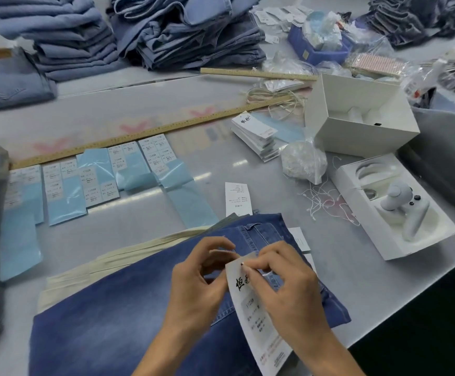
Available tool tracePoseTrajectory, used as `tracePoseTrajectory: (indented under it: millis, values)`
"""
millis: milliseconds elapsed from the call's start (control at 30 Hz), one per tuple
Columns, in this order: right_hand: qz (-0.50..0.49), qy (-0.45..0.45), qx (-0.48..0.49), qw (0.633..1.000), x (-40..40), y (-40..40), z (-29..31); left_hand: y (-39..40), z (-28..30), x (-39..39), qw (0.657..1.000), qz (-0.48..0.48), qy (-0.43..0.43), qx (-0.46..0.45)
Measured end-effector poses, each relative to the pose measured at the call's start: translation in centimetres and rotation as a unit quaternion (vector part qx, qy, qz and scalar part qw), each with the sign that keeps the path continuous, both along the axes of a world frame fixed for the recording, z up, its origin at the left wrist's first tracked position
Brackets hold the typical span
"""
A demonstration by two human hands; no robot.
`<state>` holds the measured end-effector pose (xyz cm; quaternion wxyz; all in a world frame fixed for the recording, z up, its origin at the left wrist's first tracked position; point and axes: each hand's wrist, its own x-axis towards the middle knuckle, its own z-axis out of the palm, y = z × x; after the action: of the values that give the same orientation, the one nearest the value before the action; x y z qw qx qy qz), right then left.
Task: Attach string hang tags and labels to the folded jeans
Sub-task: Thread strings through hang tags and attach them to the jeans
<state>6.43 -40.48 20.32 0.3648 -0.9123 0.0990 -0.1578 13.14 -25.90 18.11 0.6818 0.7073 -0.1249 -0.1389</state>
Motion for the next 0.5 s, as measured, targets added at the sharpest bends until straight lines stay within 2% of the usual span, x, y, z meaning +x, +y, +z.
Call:
tracePoseTrajectory:
  millis: [67,133,267,367,500]
  values:
    - [-0.001,0.004,0.008,1.000,-0.1,0.0,-0.3,0.0,-0.3,-0.2,0.988,-0.022,-0.127,0.084]
    - [-0.007,0.013,0.021,1.000,-0.1,-0.1,-0.3,-0.2,0.1,-0.3,0.960,-0.032,-0.225,0.164]
    - [-0.059,-0.011,0.042,0.997,0.4,-1.7,1.4,-0.4,2.3,0.9,0.865,-0.058,-0.410,0.285]
    - [-0.062,-0.072,0.076,0.993,0.8,-2.5,3.7,-0.4,5.6,2.2,0.821,-0.114,-0.472,0.301]
    - [-0.028,-0.135,0.157,0.978,0.9,-2.2,6.8,-0.5,11.2,3.7,0.803,-0.168,-0.511,0.256]
